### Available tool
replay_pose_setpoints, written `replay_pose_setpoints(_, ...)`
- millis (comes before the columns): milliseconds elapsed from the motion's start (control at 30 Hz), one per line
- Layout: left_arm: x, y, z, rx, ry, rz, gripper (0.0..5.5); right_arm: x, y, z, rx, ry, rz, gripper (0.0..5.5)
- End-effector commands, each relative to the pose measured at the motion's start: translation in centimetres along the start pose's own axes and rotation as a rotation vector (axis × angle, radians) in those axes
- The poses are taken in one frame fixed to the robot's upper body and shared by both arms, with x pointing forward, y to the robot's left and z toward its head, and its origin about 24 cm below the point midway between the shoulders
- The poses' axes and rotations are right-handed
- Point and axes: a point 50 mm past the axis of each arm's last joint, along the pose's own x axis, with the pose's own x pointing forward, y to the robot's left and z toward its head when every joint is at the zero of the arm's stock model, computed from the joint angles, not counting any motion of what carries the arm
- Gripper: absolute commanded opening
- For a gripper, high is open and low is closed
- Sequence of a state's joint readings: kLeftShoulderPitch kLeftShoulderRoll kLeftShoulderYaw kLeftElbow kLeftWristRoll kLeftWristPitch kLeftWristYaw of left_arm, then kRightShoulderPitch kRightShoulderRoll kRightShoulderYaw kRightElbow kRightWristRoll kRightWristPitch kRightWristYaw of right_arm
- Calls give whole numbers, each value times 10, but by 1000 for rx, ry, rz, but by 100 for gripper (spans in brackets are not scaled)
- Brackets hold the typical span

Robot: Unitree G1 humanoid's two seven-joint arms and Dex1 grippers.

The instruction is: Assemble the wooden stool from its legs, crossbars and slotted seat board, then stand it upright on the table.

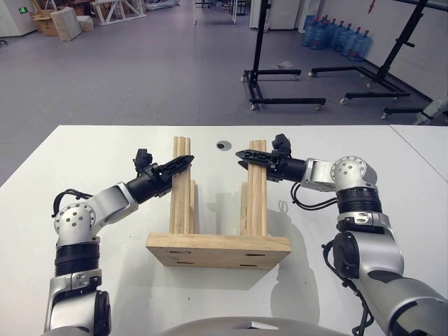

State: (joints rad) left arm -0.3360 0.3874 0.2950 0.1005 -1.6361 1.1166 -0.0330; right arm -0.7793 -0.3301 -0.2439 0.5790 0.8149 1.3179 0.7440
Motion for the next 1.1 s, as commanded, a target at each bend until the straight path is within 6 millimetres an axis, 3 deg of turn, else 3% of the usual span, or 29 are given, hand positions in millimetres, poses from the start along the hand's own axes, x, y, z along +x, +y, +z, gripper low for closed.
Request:
replay_pose_setpoints(33,-7,-4,17,-34,-72,-28,257,-8,1,5,-11,-18,-31,391)
replay_pose_setpoints(233,-26,-14,49,1,-184,-35,257,-32,16,32,-57,-133,-20,493)
replay_pose_setpoints(400,-52,-15,95,113,-384,26,257,-81,35,82,-111,-401,-56,493)
replay_pose_setpoints(467,-75,-16,109,350,-425,101,257,-110,40,97,-271,-504,-159,493)
replay_pose_setpoints(500,-95,-11,108,532,-371,190,257,-132,36,97,-436,-497,-293,493)
replay_pose_setpoints(533,-123,0,98,720,-246,280,257,-160,26,85,-659,-397,-451,493)
replay_pose_setpoints(567,-156,13,80,882,-72,357,257,-190,13,59,-871,-193,-572,493)
replay_pose_setpoints(600,-184,18,58,943,141,367,257,-215,3,26,-974,62,-611,493)
replay_pose_setpoints(633,-212,21,33,922,331,370,257,-241,-3,-10,-998,282,-594,493)
replay_pose_setpoints(700,-253,20,-6,794,571,335,257,-278,-2,-69,-878,527,-513,493)
replay_pose_setpoints(767,-261,18,-28,713,652,286,257,-277,0,-112,-742,605,-377,493)
replay_pose_setpoints(833,-222,34,-21,907,547,311,257,-241,-8,-131,-725,603,-233,493)
replay_pose_setpoints(900,-181,40,-17,1131,456,256,257,-208,-8,-136,-769,560,-130,493)
replay_pose_setpoints(1100,-139,37,-49,1278,489,67,257,-165,-2,-143,-792,413,-38,493)
